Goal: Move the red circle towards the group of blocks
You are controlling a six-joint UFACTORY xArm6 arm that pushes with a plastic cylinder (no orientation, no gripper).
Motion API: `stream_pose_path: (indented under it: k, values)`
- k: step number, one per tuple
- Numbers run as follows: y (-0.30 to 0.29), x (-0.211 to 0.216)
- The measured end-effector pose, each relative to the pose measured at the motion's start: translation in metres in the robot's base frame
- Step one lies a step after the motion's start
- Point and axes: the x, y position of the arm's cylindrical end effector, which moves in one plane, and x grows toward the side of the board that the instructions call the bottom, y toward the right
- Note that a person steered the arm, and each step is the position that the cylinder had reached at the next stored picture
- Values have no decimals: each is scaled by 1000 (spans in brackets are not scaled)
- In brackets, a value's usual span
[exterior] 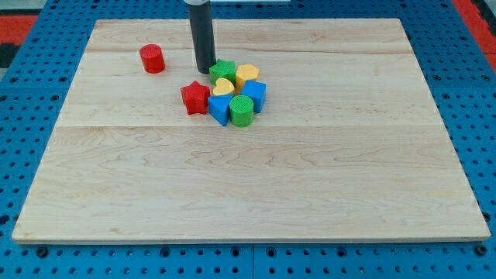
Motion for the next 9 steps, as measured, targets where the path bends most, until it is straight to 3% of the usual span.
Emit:
stream_pose_path:
  k: [1,2,3,4,5,9]
  values:
    - [1,0]
    - [-17,-32]
    - [-44,-69]
    - [-99,-72]
    - [-126,-66]
    - [-107,-14]
